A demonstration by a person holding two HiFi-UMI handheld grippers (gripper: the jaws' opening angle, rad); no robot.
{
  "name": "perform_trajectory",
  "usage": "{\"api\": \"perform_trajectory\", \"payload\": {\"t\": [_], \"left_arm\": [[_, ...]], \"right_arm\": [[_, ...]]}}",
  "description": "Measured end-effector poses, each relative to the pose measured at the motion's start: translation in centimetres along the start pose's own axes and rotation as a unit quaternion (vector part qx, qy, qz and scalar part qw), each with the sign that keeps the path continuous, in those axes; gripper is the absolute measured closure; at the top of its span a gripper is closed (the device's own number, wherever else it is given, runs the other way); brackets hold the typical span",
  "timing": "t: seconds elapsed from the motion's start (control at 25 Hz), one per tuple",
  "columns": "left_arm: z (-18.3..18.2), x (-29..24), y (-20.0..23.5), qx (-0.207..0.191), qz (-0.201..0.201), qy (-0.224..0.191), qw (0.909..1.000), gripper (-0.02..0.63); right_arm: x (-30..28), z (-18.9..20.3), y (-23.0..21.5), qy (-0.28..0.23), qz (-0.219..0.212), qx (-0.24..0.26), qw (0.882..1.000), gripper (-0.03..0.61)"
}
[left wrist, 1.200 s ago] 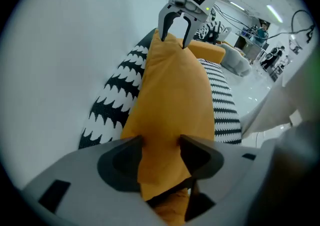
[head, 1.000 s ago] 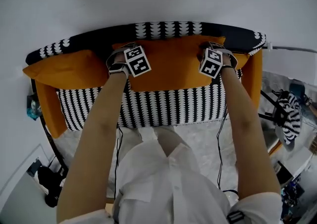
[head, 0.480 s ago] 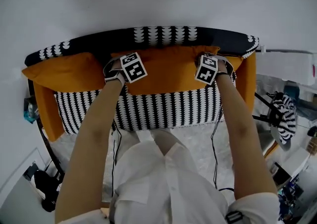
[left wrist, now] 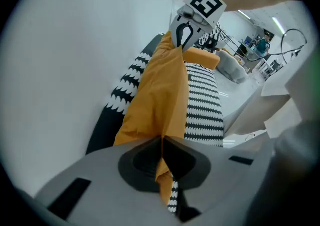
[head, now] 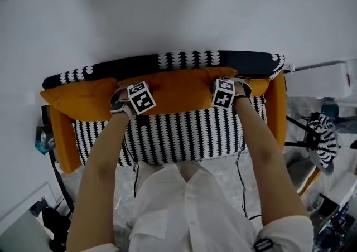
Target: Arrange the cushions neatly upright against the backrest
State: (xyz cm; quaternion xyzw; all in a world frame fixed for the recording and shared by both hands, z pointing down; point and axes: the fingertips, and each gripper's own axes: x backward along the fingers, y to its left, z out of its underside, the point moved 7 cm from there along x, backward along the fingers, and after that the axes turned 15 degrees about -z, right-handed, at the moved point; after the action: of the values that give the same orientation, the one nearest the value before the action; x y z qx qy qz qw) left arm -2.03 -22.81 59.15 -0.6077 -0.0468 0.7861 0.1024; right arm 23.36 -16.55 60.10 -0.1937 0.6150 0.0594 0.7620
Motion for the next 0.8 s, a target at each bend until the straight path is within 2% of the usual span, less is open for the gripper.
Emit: {"api": "perform_trajectory", "payload": {"t": [0.16, 0.4, 0.56, 0.68, 0.8], "left_arm": [[2.6, 0.0, 0.3, 0.025, 0.0, 0.02, 0.9995, 0.591], [2.6, -1.4, 0.1, 0.013, 0.007, 0.028, 0.9995, 0.591], [2.2, -1.2, 0.3, 0.011, 0.007, 0.009, 0.9999, 0.591], [2.9, -1.1, 0.1, 0.033, 0.008, -0.002, 0.9994, 0.589], [3.0, -1.2, 0.5, 0.053, 0.0, -0.014, 0.9985, 0.555]], "right_arm": [[-2.4, -1.9, 0.8, -0.004, -0.009, -0.002, 1.0, 0.561], [-3.6, -1.5, 0.7, 0.017, -0.019, -0.013, 1.0, 0.561], [-2.8, -1.2, 0.1, 0.016, -0.013, -0.025, 0.999, 0.553], [-3.1, -1.5, 0.2, 0.016, 0.0, -0.037, 0.999, 0.527], [-3.0, -1.6, -0.3, 0.012, 0.008, -0.049, 0.999, 0.499]]}}
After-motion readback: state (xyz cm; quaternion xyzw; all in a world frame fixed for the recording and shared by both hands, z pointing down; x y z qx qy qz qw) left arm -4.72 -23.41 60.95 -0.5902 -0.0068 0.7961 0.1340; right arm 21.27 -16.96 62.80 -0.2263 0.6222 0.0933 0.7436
